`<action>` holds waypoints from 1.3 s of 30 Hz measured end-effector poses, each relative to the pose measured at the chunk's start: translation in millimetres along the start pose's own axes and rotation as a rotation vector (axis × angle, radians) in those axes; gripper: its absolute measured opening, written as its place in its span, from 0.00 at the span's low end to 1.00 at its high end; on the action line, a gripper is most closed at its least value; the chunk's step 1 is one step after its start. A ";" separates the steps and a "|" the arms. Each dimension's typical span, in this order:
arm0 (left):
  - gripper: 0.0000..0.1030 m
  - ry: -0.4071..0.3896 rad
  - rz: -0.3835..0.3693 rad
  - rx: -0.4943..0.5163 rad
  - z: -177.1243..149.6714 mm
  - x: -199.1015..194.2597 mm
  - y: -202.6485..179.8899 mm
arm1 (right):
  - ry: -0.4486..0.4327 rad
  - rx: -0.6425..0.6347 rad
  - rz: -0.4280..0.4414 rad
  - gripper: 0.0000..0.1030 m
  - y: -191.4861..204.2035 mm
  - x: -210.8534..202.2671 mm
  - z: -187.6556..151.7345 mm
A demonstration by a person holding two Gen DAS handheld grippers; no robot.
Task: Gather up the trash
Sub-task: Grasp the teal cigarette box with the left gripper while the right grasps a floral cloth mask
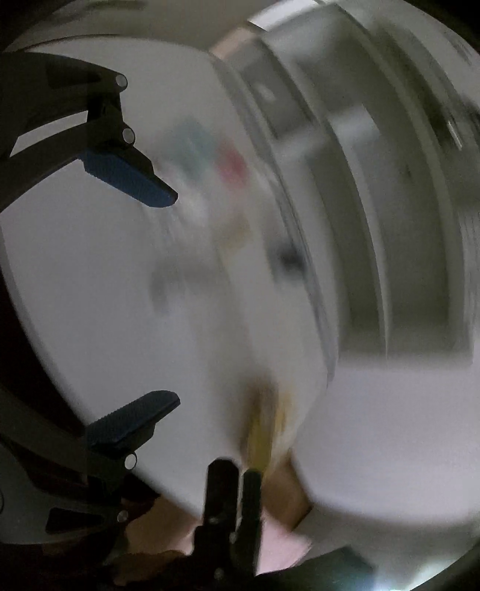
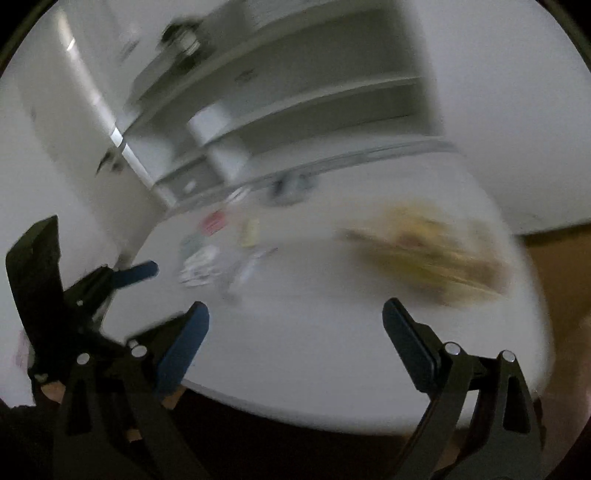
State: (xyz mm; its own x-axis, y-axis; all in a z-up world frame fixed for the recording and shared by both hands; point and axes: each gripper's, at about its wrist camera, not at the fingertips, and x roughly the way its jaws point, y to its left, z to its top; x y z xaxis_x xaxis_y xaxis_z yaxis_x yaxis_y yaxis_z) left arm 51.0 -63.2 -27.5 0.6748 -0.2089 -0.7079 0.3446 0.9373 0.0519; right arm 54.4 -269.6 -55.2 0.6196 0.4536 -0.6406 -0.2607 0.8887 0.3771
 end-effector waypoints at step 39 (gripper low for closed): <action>0.94 0.257 0.226 -0.443 35.0 138.5 129.2 | 0.066 -0.287 -0.086 0.25 108.8 95.4 33.6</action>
State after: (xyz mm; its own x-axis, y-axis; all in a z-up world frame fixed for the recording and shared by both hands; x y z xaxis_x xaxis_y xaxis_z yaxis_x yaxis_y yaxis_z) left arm 211.9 19.2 -94.2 0.4999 0.0333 -0.8654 -0.1349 0.9901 -0.0398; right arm 110.0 -131.9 -52.8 0.6012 0.3712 -0.7077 -0.4143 0.9020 0.1212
